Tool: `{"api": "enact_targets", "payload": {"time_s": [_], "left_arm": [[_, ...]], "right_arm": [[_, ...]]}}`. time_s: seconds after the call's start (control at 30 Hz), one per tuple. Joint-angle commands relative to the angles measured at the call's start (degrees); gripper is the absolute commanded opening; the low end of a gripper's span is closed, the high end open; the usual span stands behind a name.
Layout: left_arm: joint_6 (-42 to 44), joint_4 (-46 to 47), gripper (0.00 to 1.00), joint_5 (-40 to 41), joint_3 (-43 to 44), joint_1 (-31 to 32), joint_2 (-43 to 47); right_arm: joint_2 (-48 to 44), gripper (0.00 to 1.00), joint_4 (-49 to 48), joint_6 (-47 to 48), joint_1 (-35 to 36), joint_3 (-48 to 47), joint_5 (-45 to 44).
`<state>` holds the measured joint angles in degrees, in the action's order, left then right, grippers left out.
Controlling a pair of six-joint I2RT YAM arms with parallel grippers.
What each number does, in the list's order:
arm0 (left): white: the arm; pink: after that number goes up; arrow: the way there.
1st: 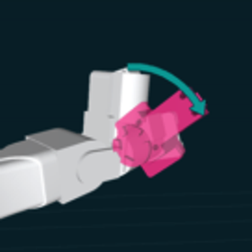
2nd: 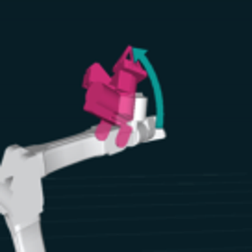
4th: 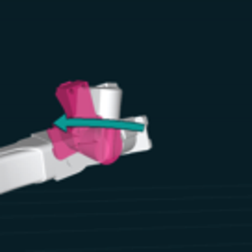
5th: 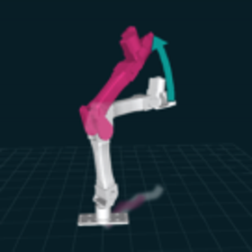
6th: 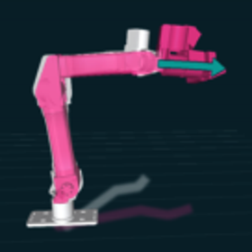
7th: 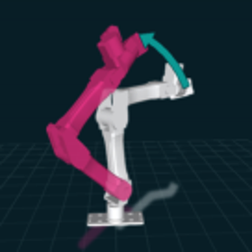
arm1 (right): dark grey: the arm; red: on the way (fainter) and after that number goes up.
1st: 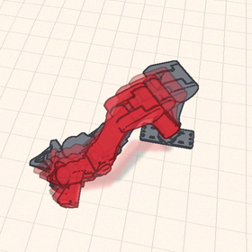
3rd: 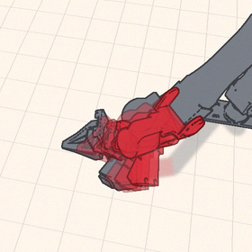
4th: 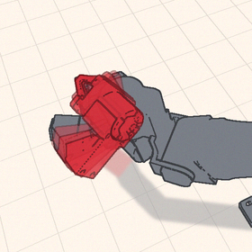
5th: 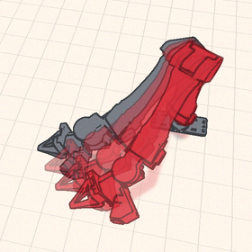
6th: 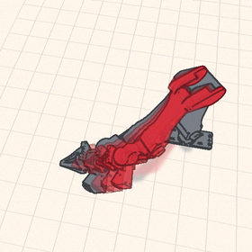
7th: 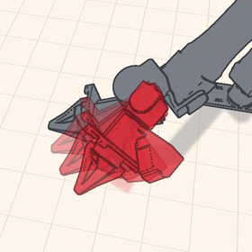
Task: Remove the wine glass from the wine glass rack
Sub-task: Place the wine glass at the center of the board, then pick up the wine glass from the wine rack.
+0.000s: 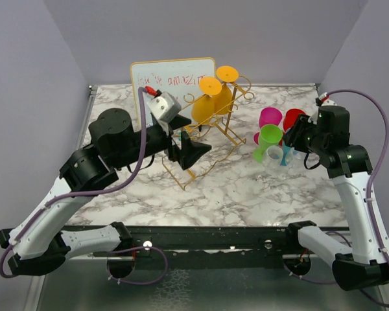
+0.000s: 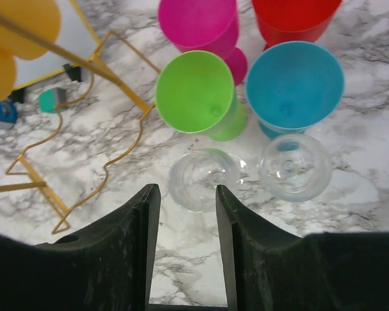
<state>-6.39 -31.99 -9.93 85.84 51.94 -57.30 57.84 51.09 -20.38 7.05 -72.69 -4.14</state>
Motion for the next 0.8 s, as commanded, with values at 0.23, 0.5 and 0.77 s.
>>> {"api": "enact_targets", "payload": {"time_s": [0.23, 0.5, 0.77], "left_arm": [[3.1, -8.6, 0.99, -2.9, 22.1, -14.0, -19.4], [1.8, -8.6, 0.94, -15.3, 33.6, -24.6, -32.7], [-3.3, -8.6, 0.80, -27.3, 44.8, -31.4, -47.1]], "right_arm": [[-4.9, 0.57, -5.8, -0.4, -0.3, 1.1, 31.9], [-7.3, 0.62, -8.9, -2.7, -0.3, 3.0, 44.2], [-8.9, 0.59, -10.3, -4.6, -0.3, 6.2, 47.6]]}}
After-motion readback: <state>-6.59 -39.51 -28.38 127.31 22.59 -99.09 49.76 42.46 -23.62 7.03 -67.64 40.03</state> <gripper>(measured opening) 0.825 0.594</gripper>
